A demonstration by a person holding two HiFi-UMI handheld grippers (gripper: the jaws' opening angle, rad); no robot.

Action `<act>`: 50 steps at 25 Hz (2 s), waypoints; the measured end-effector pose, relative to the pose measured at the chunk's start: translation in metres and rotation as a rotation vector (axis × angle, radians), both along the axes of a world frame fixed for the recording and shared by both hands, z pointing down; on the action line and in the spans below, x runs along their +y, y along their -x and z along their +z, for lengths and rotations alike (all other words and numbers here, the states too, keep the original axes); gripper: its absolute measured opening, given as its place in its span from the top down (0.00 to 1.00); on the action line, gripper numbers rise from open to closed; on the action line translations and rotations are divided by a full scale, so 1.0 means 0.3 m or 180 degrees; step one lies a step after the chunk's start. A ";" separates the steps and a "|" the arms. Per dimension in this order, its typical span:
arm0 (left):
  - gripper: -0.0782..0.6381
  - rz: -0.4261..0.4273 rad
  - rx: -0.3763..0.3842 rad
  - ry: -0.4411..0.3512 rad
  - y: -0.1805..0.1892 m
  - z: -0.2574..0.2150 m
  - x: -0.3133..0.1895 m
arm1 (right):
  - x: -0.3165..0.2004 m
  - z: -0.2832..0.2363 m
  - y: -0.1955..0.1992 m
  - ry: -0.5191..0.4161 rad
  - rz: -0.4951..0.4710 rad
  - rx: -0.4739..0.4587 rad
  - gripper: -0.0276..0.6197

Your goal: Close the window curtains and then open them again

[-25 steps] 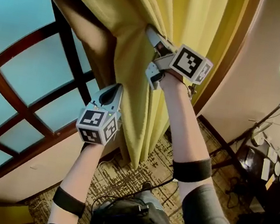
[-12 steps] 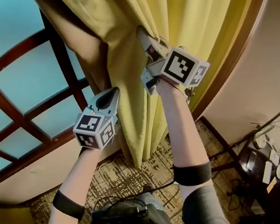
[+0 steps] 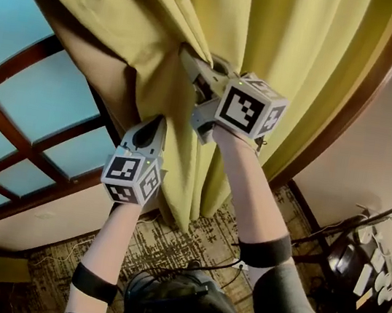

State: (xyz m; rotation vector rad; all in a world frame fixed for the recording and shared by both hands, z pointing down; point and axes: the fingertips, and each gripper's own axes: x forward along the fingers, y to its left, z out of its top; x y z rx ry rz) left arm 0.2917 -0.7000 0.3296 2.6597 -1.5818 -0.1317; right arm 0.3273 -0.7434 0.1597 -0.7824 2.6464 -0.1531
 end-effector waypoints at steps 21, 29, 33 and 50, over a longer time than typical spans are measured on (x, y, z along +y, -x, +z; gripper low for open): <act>0.89 0.0430 -0.0008 -0.0039 0.027 -0.048 0.005 | 0.006 0.010 -0.022 -0.0119 0.0851 0.0410 0.90; 0.89 0.0558 0.0025 -0.0111 -0.093 -0.090 -0.048 | -0.035 -0.050 -0.142 -0.0259 0.0926 0.0404 0.90; 0.89 0.0589 -0.0063 -0.0166 -0.208 -0.116 -0.088 | -0.074 -0.112 -0.294 -0.0275 0.0990 0.0280 0.90; 0.89 0.0950 -0.0159 -0.0062 -0.717 -0.119 -0.212 | -0.252 -0.018 -0.932 0.0068 0.1379 -0.0013 0.89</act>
